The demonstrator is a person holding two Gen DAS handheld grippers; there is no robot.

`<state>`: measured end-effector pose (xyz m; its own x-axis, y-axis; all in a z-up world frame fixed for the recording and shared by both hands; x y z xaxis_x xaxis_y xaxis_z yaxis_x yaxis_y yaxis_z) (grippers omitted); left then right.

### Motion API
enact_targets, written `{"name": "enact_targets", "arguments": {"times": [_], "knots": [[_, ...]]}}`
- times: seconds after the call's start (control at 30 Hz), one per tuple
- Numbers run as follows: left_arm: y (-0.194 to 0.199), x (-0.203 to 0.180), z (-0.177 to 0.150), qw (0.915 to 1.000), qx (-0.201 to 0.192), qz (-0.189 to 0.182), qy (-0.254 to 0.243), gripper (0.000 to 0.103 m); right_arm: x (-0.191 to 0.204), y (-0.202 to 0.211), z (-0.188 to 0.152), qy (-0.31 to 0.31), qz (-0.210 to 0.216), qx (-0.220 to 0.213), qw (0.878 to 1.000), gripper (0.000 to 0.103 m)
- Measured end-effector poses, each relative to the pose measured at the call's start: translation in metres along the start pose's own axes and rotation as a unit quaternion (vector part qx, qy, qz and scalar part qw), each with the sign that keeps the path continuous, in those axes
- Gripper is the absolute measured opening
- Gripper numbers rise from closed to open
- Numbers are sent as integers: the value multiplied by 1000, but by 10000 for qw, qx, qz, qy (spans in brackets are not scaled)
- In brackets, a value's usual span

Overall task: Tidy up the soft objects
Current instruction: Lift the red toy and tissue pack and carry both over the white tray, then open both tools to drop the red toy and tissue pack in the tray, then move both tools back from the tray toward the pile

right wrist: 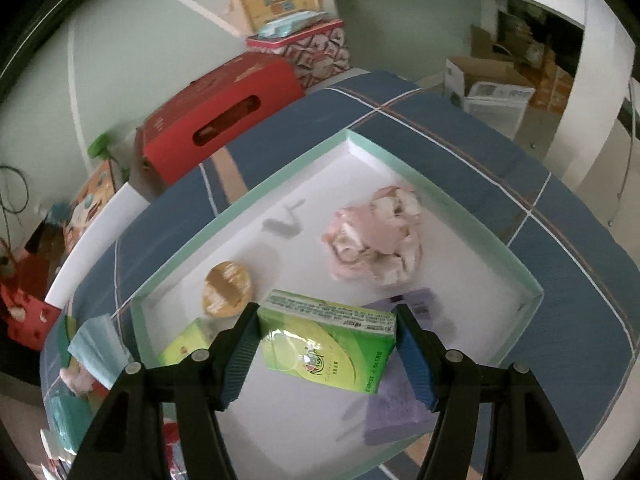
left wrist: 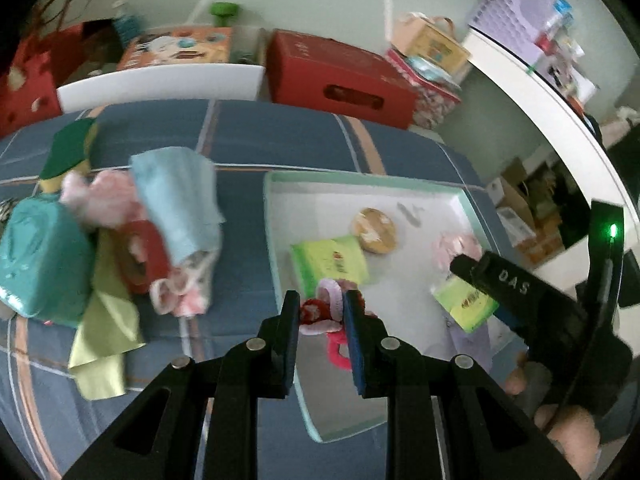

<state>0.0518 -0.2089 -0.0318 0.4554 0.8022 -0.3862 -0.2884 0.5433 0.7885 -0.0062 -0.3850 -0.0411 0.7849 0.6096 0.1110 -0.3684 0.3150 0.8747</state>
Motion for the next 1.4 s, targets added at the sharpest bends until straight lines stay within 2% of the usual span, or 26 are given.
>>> {"name": "enact_targets", "arguments": {"times": [0.1,0.23,0.3,0.43,0.47,0.6,0.77,0.87,1.0,1.07,1.1,1.2,1.4], "knots": [[-13,-7,-3,9998,140,-145,-58,23,-4,-6,2,-68,14,61,10000,69],[-24,-8,-8,9996,236,-115,-93,23,-3,-11,2,-38,11,105,9999,69],[-24,-7,-8,9996,250,-125,-70,27,0,-10,1,-6,37,105,9999,69],[-21,-4,-9,9996,237,-138,0,65,2,-8,0,39,49,61,10000,69],[-20,-4,-8,9997,217,-144,10,66,2,-8,0,43,57,50,10000,69],[-15,-2,-6,9999,163,-43,-25,72,3,-8,-1,76,76,70,9999,71],[-11,6,-7,9998,145,103,39,76,6,-7,0,171,52,23,9998,88],[-8,15,-6,9995,109,264,92,82,7,-6,-1,242,10,18,9997,89],[-5,31,-6,9987,91,426,249,83,11,-9,-3,340,-15,81,9994,90],[-4,43,-7,9974,95,606,369,93,12,-9,-4,403,-53,102,9991,93],[-3,47,-7,9967,89,690,407,94,13,-10,-5,423,-63,113,9990,94],[-2,61,-10,9941,115,954,507,95,14,-11,-7,470,-79,181,9987,95],[4,77,-13,9901,164,1226,656,95,17,-12,-14,620,-211,331,9973,95]]}}
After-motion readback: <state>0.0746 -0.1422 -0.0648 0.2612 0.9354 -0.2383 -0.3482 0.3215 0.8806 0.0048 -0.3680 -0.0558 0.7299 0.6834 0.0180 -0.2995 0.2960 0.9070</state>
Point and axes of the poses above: each gripper's, at about its wrist camera, not at the fingertips, and y roughly against the way its jaws point, x to its left, z to its top, the point moved 7 cm from there along -y, roughly the way its jaws point, and after that the axes turned 6 degrees about -z, right-handed, at the moved point
